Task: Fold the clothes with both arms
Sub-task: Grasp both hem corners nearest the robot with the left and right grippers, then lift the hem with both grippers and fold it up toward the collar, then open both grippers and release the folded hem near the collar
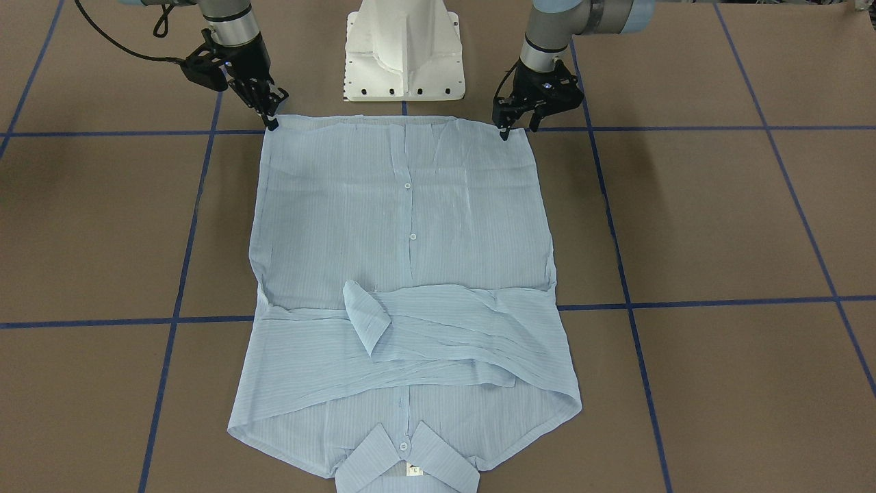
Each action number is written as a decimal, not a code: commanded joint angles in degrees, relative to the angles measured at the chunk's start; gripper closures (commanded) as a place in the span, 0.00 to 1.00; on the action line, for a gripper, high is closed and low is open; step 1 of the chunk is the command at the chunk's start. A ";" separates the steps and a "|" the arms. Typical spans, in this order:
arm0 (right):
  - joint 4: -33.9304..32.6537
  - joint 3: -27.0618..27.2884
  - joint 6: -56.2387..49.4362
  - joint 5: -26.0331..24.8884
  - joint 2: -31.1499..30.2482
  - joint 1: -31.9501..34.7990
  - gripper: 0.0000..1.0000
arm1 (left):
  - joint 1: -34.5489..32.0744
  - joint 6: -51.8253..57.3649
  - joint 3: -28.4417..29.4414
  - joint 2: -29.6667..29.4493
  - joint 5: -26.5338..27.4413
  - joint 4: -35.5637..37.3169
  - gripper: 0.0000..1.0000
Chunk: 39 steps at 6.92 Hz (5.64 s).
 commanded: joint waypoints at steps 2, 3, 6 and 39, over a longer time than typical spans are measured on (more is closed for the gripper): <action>0.00 0.00 0.00 -0.01 0.03 0.08 1.00 | 1.47 -5.20 -0.29 0.06 -0.10 -0.08 1.00; 0.00 0.00 0.00 -0.01 0.03 -0.01 1.00 | 1.39 -5.20 -0.55 -0.12 -0.10 0.00 1.00; 0.00 -0.09 0.09 -0.19 0.12 -0.01 1.00 | 0.95 -4.94 -1.78 0.41 -0.10 0.00 1.00; 4.48 -58.72 -22.23 16.95 45.39 40.33 0.00 | -36.40 26.79 47.08 -26.31 -3.44 -30.41 0.38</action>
